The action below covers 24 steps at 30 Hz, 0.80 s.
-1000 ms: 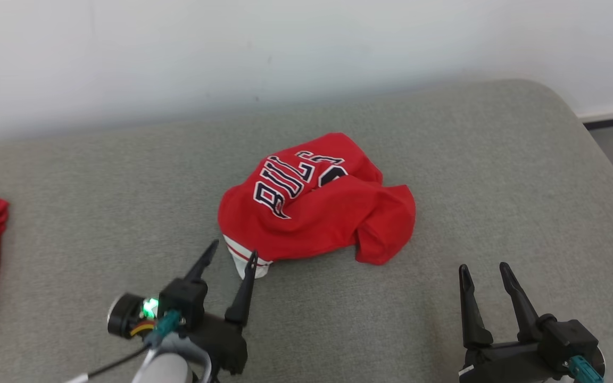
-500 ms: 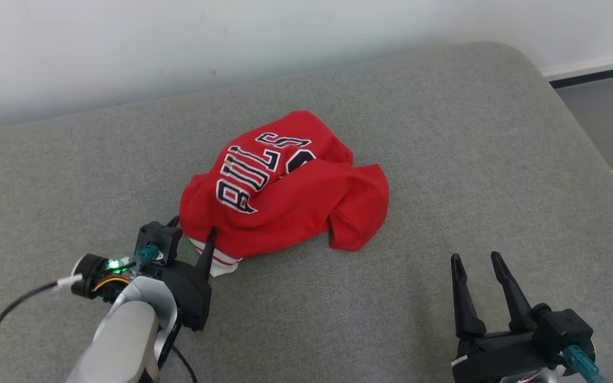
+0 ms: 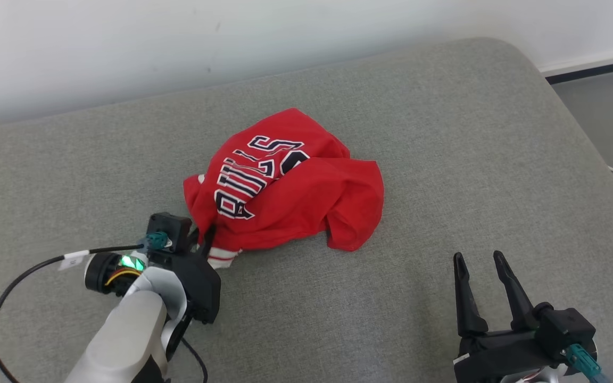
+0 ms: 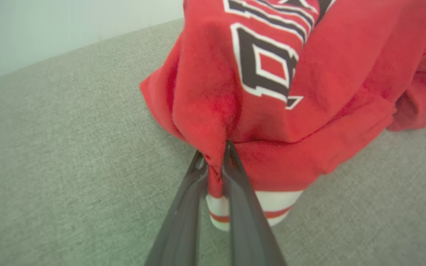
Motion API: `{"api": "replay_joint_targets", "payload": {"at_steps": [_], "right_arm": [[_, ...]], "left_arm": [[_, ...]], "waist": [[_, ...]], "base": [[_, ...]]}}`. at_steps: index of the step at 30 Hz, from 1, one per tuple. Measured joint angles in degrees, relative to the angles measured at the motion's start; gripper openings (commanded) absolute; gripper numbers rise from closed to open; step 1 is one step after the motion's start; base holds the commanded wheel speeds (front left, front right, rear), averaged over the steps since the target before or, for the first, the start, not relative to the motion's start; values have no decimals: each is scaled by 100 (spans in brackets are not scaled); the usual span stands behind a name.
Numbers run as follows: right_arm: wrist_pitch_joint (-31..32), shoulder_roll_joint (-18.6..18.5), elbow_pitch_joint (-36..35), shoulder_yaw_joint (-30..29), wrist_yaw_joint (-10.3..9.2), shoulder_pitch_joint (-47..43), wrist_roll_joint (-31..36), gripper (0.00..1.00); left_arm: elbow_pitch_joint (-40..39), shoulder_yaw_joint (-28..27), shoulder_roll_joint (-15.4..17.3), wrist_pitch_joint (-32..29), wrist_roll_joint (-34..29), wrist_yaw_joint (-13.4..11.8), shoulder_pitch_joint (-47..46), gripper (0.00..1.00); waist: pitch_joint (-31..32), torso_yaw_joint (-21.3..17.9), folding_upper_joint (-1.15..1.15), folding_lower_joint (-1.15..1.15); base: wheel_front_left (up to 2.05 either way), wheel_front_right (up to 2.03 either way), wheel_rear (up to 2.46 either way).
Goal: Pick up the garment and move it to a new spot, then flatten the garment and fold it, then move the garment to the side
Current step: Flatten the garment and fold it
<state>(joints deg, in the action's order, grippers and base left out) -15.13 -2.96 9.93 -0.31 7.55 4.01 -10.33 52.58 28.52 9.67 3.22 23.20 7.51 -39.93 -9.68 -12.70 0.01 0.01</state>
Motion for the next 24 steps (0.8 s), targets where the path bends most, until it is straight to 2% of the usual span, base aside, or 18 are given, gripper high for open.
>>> {"api": "replay_joint_targets", "payload": {"at_steps": [6, 12, 18, 19, 22, 23, 24], "right_arm": [[0, 0, -11, -67, 0, -99, 78, 100], [0, 1, -10, -77, 0, -229, 86, 100], [0, 2, -1, -89, 0, -352, 82, 100], [0, 2, -1, -89, 0, -352, 82, 100], [0, 1, 2, -94, 0, -410, 81, 100], [0, 1, 0, -102, 0, -422, 80, 100], [0, 1, 0, -102, 0, -422, 80, 100]], "left_arm": [[-144, -82, 87, 590, 18, -48, -76, 0], [-630, -143, 242, 814, 44, -220, 186, 0], [-1607, -242, 497, 715, 162, -612, 1194, 0], [-1607, -242, 497, 715, 162, -612, 1194, 0], [-2205, -225, 532, 542, 263, -806, 1997, 0], [-2555, -240, 517, 456, 423, -960, 2524, 0], [-2555, -240, 517, 456, 423, -960, 2524, 0]], "waist": [[135, 217, 0, -1], [334, 560, 0, -1], [528, 934, 0, -1], [528, 934, 0, -1], [608, 1094, 0, -1], [652, 1180, -1, -1], [652, 1180, -1, -1]], "base": [[0, 0, 0], [0, 0, 0], [0, 0, 0], [0, 0, 0], [0, 0, 0], [0, 0, 0], [0, 0, 0]]}}
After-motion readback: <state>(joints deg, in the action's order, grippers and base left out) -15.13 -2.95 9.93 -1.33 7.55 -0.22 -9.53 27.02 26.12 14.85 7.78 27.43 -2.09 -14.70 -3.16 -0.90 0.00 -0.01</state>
